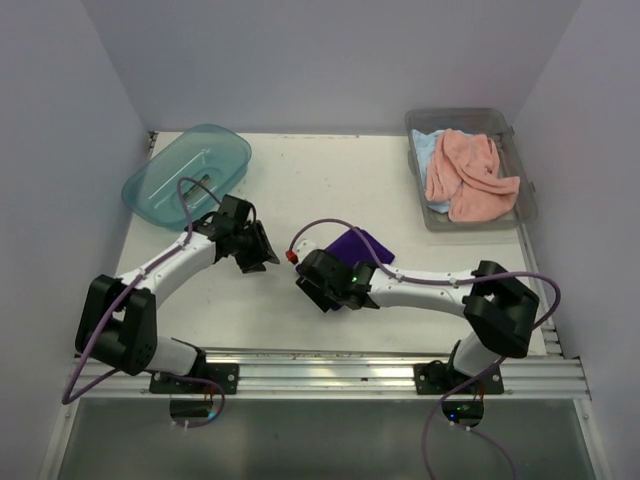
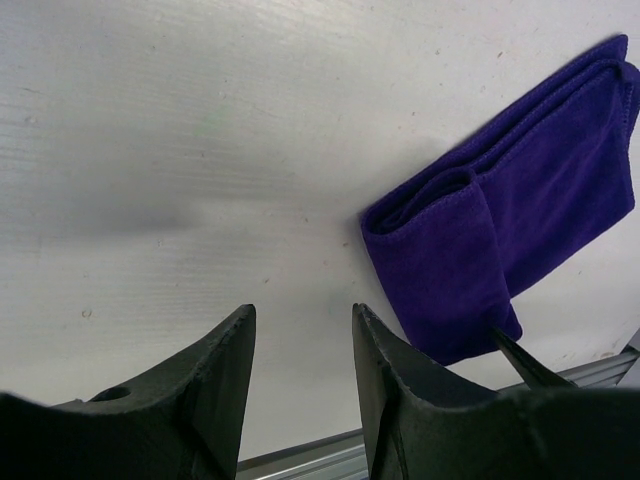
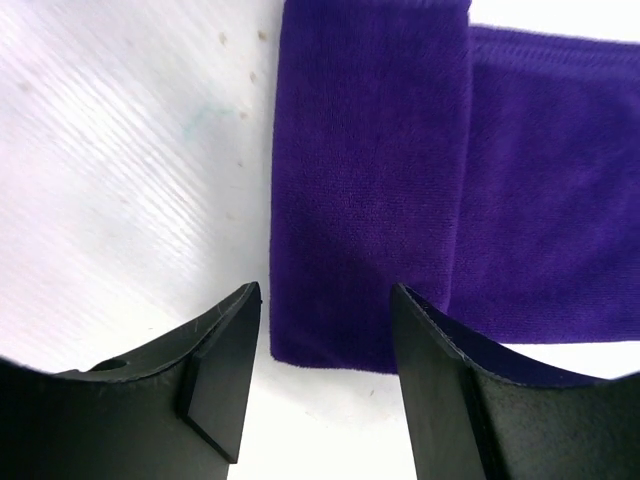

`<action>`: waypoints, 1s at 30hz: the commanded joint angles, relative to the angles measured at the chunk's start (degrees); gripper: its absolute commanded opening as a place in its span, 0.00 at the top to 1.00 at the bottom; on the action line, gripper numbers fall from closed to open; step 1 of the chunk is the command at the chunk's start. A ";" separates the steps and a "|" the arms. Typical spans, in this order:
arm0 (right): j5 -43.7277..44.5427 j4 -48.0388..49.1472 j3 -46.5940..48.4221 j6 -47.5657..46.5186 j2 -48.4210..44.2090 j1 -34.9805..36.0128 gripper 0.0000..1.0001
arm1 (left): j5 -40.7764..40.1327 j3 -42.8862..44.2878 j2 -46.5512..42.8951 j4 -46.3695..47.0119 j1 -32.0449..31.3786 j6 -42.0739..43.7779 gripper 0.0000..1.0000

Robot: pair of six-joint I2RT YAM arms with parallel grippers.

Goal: Roll the towels

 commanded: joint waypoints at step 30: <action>-16.10 16.22 -6.98 8.56 -3.38 0.10 1.00 | 12.35 -14.72 -7.06 20.54 -2.88 -11.13 0.36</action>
